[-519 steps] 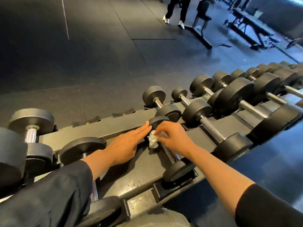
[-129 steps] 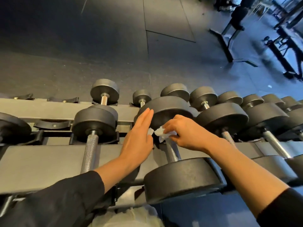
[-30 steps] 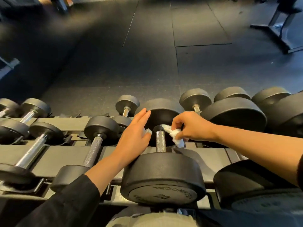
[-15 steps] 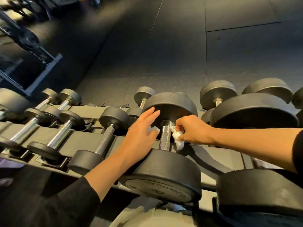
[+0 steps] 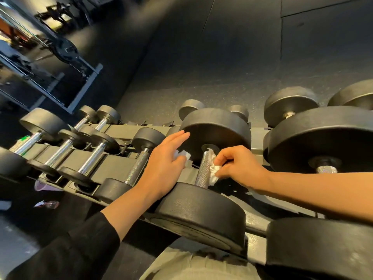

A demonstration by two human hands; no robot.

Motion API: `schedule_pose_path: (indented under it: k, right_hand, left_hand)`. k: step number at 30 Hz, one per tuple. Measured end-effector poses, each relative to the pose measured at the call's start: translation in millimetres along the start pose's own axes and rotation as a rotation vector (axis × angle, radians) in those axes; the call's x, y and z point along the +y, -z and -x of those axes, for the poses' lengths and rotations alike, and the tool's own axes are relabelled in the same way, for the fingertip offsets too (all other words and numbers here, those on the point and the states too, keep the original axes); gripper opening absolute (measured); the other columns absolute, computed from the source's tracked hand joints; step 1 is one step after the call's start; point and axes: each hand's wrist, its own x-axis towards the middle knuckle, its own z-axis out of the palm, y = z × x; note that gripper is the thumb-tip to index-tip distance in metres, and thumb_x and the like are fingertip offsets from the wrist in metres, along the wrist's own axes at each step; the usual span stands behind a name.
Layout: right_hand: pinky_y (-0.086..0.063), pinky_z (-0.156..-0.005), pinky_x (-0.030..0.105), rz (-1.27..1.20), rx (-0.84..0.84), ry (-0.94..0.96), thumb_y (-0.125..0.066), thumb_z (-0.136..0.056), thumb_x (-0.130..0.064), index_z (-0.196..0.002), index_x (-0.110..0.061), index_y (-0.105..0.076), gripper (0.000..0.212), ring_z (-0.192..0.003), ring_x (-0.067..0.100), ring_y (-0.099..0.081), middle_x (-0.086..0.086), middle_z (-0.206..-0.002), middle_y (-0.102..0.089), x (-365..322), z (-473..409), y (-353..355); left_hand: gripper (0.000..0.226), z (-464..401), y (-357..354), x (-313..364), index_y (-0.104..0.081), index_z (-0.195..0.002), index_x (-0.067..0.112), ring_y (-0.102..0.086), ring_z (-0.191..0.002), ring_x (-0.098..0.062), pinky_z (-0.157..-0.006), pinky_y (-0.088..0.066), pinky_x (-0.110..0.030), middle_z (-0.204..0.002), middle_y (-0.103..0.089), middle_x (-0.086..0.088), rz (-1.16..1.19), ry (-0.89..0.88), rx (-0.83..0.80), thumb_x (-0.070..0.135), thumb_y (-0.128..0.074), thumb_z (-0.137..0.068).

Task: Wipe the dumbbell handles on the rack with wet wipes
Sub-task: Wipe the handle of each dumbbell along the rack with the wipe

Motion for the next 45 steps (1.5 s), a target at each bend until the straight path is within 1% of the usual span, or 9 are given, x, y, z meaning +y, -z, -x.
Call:
schedule_pose_path:
  k: [4,7,12,17,22,25,28,37,45]
  right_hand:
    - [-0.058,-0.067,0.026,-0.119,-0.103,-0.055,-0.070,-0.074,0.009,-0.076,-0.008,-0.071,0.017,-0.077,0.018,-0.068,0.007,-0.083,-0.069,-9,8,0]
    - [-0.057,-0.060,0.028,-0.231,-0.176,-0.104,-0.065,-0.074,0.015,-0.065,-0.006,-0.068,0.024,-0.068,0.026,-0.067,0.010,-0.073,-0.066,-24,9,-4]
    - [-0.057,-0.073,0.034,-0.031,0.249,0.027,-0.070,-0.072,0.003,-0.068,-0.017,-0.070,0.020,-0.071,0.018,-0.066,0.004,-0.073,-0.069,-16,-10,5]
    - [-0.048,-0.064,0.007,0.079,0.053,0.096,-0.075,-0.076,-0.006,-0.085,-0.018,-0.070,0.017,-0.072,0.002,-0.060,-0.010,-0.078,-0.063,-12,5,-6]
    - [-0.056,-0.066,0.019,-0.041,-0.213,0.023,-0.073,-0.072,0.006,-0.078,-0.013,-0.071,0.020,-0.071,0.008,-0.068,0.000,-0.081,-0.068,-27,3,3]
    - [-0.059,-0.072,0.031,-0.053,-0.206,0.011,-0.072,-0.074,0.006,-0.085,-0.001,-0.070,0.013,-0.076,0.020,-0.068,0.012,-0.088,-0.068,-37,0,21]
    - [-0.058,-0.072,0.032,-0.048,-0.208,0.002,-0.071,-0.077,0.004,-0.089,0.004,-0.066,0.013,-0.076,0.022,-0.069,0.014,-0.088,-0.069,-47,2,45]
    - [-0.059,-0.069,0.040,0.202,0.074,-0.055,-0.070,-0.079,0.001,-0.095,-0.009,-0.060,0.021,-0.073,0.030,-0.068,0.012,-0.083,-0.069,-57,64,98]
    - [-0.051,-0.077,0.017,0.600,0.457,-0.215,-0.072,-0.080,-0.014,-0.105,-0.022,-0.068,0.027,-0.083,0.001,-0.062,-0.007,-0.095,-0.067,-58,118,126]
  left_hand:
    - [0.053,-1,0,-1,-0.039,-0.143,0.034,-0.045,-0.128,-0.014,-0.105,-0.041,-0.044,-0.149,-0.032,0.018,-0.018,0.001,-0.039,0.011,-0.048,-0.096]
    - [0.056,-3,0,-1,-0.037,-0.143,0.034,-0.030,-0.134,-0.002,-0.110,-0.026,-0.024,-0.151,-0.030,0.018,-0.042,0.008,-0.072,0.009,-0.049,-0.095]
    - [0.057,-3,0,-1,-0.037,-0.144,0.034,-0.023,-0.136,0.003,-0.115,-0.025,-0.034,-0.151,-0.029,0.018,-0.032,0.017,-0.088,0.008,-0.049,-0.094]
    - [0.056,-3,0,-2,-0.039,-0.143,0.034,-0.027,-0.135,0.001,-0.111,-0.035,-0.041,-0.150,-0.030,0.019,-0.012,-0.002,-0.081,0.010,-0.051,-0.094]
    - [0.056,-5,0,-4,-0.037,-0.143,0.037,-0.027,-0.135,0.000,-0.109,-0.038,-0.041,-0.150,-0.028,0.021,-0.018,-0.027,-0.102,0.012,-0.051,-0.094]
    - [0.055,-6,1,-7,-0.035,-0.144,0.034,-0.021,-0.130,0.010,-0.112,-0.023,-0.015,-0.149,-0.028,0.022,-0.045,-0.100,-0.100,0.014,-0.051,-0.096]
    - [0.052,-12,0,-1,-0.037,-0.144,0.030,-0.024,-0.124,0.014,-0.091,-0.014,0.009,-0.142,-0.033,0.022,-0.061,-0.204,-0.076,0.016,-0.052,-0.096]
    - [0.050,-45,-25,46,-0.042,-0.139,0.024,-0.040,-0.120,0.003,-0.096,-0.024,0.002,-0.137,-0.042,0.010,-0.007,-0.759,-0.212,0.017,-0.057,-0.092]
    - [0.060,-63,-73,79,-0.029,-0.148,0.022,-0.043,-0.125,-0.012,-0.101,-0.043,-0.031,-0.149,-0.026,0.009,-0.050,-0.959,-0.465,0.025,-0.053,-0.093]
